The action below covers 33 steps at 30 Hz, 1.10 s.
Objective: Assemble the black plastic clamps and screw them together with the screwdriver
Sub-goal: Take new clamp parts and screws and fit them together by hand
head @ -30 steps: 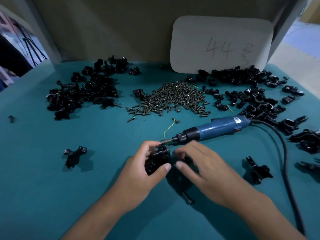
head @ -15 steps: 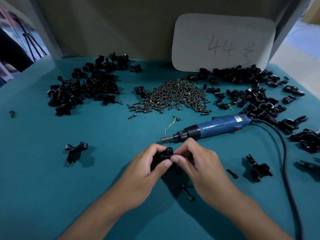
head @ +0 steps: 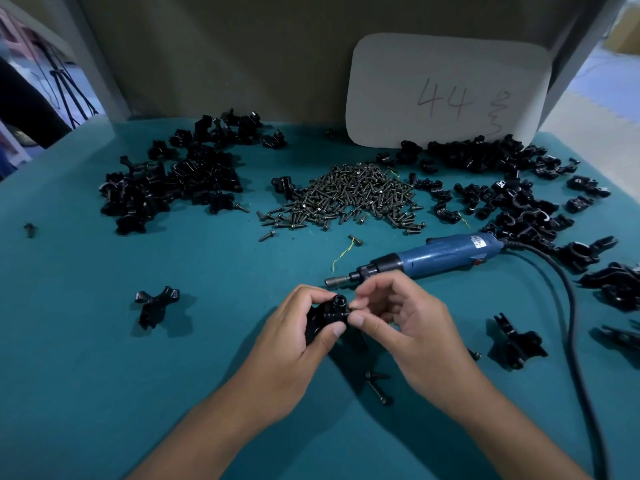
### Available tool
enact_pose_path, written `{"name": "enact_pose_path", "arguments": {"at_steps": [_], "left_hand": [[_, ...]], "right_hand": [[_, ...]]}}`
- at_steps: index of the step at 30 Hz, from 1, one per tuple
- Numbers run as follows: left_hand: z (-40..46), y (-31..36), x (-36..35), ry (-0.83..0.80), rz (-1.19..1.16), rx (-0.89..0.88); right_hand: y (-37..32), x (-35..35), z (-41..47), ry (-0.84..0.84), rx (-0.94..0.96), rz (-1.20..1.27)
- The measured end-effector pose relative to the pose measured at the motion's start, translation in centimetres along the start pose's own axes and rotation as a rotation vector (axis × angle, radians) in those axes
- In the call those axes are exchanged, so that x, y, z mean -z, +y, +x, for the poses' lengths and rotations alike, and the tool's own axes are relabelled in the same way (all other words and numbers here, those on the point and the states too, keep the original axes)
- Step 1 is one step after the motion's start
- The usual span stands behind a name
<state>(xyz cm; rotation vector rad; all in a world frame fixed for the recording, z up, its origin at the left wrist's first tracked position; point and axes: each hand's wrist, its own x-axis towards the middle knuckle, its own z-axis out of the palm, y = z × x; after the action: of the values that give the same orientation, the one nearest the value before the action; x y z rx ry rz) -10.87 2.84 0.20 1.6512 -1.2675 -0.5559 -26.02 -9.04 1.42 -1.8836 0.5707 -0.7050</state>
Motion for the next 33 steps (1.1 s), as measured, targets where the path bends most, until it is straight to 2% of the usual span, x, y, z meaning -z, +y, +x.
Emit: {"name": "enact_pose_path", "arguments": {"at_steps": [4, 6, 8, 9, 12, 14, 18, 23, 25, 28, 30, 33], "left_hand": [[0.1, 0.0, -0.1, 0.004, 0.011, -0.006], [0.1, 0.2, -0.2, -0.003, 0.031, -0.030], [0.1, 0.3, -0.2, 0.002, 0.032, -0.032], [0.1, 0.3, -0.1, 0.011, 0.028, -0.026], [0.2, 0.3, -0.1, 0.020, 0.014, -0.007], [0.1, 0.4, -0.1, 0.015, 0.028, -0.013], [0.0, 0.1, -0.2, 0.000, 0.045, -0.012], [0.3, -0.5, 0.1, 0.088, -0.044, 0.099], [0.4, -0.7, 0.1, 0.104, -0.100, 0.129], [0.4, -0.8, 0.0, 0.089, -0.132, 0.145], [0.3, -0.7, 0.1, 0.073, -0.152, 0.147], [0.4, -0.6, 0.1, 0.051, -0.192, 0.137]], "right_hand": [[0.1, 0.0, 0.0, 0.023, -0.043, 0.081], [0.1, 0.0, 0.0, 0.024, -0.058, -0.028], [0.1, -0.1, 0.0, 0.004, 0.003, -0.165], [0.1, -0.1, 0.1, 0.002, 0.036, -0.155], [0.4, 0.1, 0.2, -0.064, 0.006, 0.091], [0.7, -0.1, 0.2, -0.092, -0.061, 0.159], [1.3, -0.1, 0.4, -0.072, -0.046, 0.018], [0.8, 1.8, 0.7, 0.021, 0.035, -0.022], [0.4, 2.7, 0.9, -0.069, 0.002, -0.043], [0.9, 2.8, 0.7, -0.196, 0.056, -0.348], [1.3, 2.4, 0.4, -0.266, 0.046, -0.437], [1.5, 2.4, 0.4, -0.266, 0.087, -0.553]]}}
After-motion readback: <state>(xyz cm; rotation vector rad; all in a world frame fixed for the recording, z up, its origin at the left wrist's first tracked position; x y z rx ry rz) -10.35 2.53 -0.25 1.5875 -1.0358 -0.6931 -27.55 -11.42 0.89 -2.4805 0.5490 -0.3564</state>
